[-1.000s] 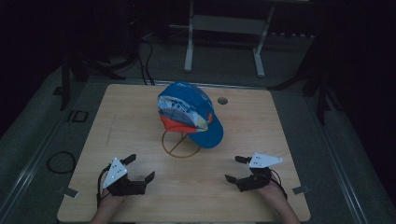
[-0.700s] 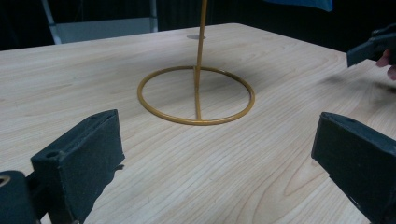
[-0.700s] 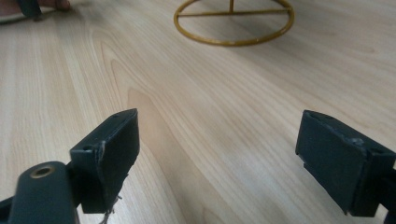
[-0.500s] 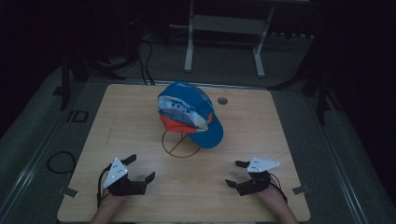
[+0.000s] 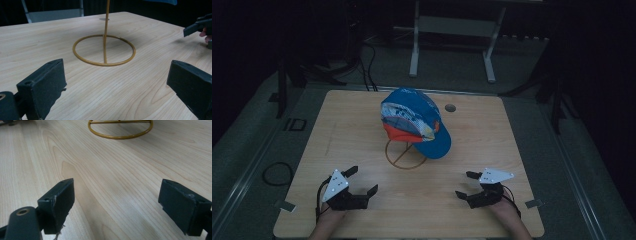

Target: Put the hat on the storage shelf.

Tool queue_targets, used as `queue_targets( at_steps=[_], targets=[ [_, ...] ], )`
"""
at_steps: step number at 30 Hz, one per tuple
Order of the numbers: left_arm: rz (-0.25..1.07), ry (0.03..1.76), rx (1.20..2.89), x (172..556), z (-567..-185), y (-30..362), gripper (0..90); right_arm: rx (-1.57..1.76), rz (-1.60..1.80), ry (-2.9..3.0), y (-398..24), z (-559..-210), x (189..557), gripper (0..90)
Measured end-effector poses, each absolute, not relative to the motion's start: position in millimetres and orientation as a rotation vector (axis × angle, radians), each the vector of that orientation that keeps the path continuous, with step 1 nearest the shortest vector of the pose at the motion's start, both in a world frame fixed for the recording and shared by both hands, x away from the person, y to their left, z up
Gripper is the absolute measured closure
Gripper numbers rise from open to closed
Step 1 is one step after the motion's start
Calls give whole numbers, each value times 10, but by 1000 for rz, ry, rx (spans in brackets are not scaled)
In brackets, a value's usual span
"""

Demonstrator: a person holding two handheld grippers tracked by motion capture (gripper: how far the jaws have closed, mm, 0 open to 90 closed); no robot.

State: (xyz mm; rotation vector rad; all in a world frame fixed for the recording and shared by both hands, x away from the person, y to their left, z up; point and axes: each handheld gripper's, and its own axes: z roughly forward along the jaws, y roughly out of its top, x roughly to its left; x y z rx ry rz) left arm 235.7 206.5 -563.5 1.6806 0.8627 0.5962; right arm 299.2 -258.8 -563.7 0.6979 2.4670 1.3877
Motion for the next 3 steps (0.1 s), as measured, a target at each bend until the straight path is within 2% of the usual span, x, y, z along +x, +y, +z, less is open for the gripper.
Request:
queue_targets(
  at_steps=[3],
  targets=[
    [597,864,1680,2356,-5633,2068,24,701,1380,2473,-2589,-5648,2994,135]
  ],
)
